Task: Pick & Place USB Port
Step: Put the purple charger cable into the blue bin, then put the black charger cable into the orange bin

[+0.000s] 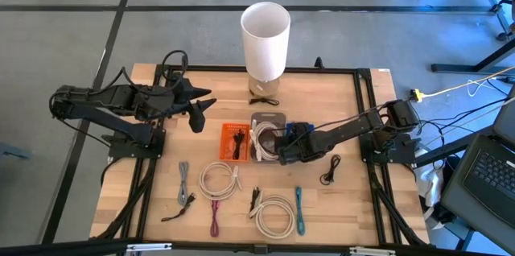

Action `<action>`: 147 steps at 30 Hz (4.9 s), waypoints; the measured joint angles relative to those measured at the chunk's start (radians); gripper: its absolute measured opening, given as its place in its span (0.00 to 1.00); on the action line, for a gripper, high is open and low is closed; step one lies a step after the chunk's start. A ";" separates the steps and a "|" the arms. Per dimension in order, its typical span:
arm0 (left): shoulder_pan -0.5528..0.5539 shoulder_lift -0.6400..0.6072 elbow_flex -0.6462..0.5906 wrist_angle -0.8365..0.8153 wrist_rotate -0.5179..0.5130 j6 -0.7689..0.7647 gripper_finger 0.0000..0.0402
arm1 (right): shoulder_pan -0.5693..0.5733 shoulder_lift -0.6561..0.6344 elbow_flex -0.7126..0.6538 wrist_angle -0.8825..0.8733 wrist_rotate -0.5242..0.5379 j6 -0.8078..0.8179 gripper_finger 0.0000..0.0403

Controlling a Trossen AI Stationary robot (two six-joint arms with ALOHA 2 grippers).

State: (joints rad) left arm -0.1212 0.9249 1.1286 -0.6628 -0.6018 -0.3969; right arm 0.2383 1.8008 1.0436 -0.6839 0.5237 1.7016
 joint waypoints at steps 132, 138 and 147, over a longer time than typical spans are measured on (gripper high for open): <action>-0.001 0.123 -0.001 -0.017 -0.067 -0.248 0.39 | -0.731 0.012 0.032 0.426 -0.704 -1.865 0.21; -0.001 0.123 -0.001 -0.018 -0.052 -0.263 0.39 | -0.730 0.048 0.031 0.453 -0.723 -1.839 0.21; -0.001 0.123 -0.001 -0.018 -0.051 -0.271 0.39 | -0.730 0.048 0.031 0.512 -0.700 -1.866 0.21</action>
State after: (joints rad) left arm -0.1223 1.0477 1.1278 -0.6804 -0.6525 -0.6682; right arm -0.4919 1.8492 1.0744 -0.1715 -0.1761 -0.1647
